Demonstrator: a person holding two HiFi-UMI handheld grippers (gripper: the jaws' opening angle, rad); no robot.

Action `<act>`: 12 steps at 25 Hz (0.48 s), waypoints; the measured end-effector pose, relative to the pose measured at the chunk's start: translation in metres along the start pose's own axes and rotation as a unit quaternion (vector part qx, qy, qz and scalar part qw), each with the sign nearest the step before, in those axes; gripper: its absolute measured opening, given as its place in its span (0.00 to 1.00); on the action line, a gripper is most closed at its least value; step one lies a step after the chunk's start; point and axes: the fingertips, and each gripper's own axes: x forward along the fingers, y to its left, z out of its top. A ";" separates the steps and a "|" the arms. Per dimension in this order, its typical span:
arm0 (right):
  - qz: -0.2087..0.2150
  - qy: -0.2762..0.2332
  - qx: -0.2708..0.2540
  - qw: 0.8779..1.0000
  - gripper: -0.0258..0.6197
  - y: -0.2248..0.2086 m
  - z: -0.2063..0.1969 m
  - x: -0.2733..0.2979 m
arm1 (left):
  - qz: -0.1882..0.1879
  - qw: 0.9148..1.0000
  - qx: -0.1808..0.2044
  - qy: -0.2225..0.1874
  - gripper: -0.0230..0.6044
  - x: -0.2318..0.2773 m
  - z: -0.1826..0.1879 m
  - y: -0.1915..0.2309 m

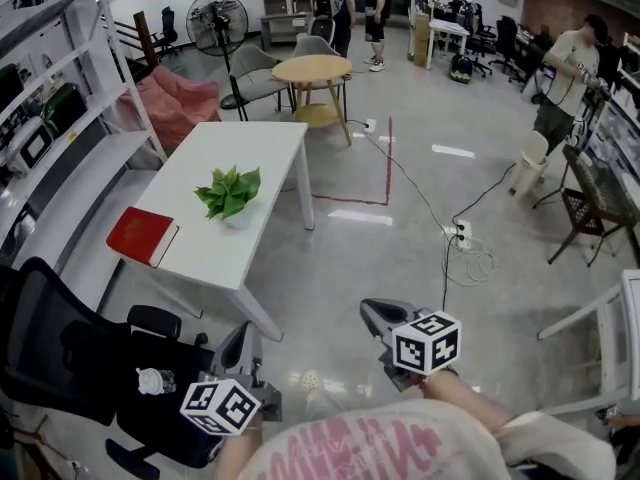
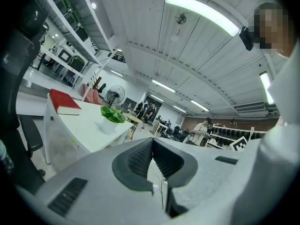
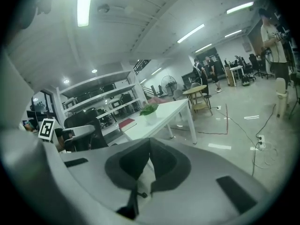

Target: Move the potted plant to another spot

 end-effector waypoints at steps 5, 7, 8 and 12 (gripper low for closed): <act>0.001 0.006 0.021 1.000 0.05 -0.001 0.025 0.051 | -0.026 1.000 0.005 0.004 0.04 0.052 0.034 0.025; 0.004 0.002 0.030 1.000 0.05 0.000 0.041 0.074 | -0.032 0.999 0.010 0.004 0.04 0.070 0.050 0.036; 0.006 0.001 0.032 0.999 0.05 0.001 0.048 0.086 | -0.034 0.999 0.012 0.004 0.04 0.078 0.057 0.043; 0.014 -0.002 0.030 0.999 0.05 0.006 0.072 0.131 | -0.038 0.999 0.008 0.002 0.04 0.103 0.082 0.075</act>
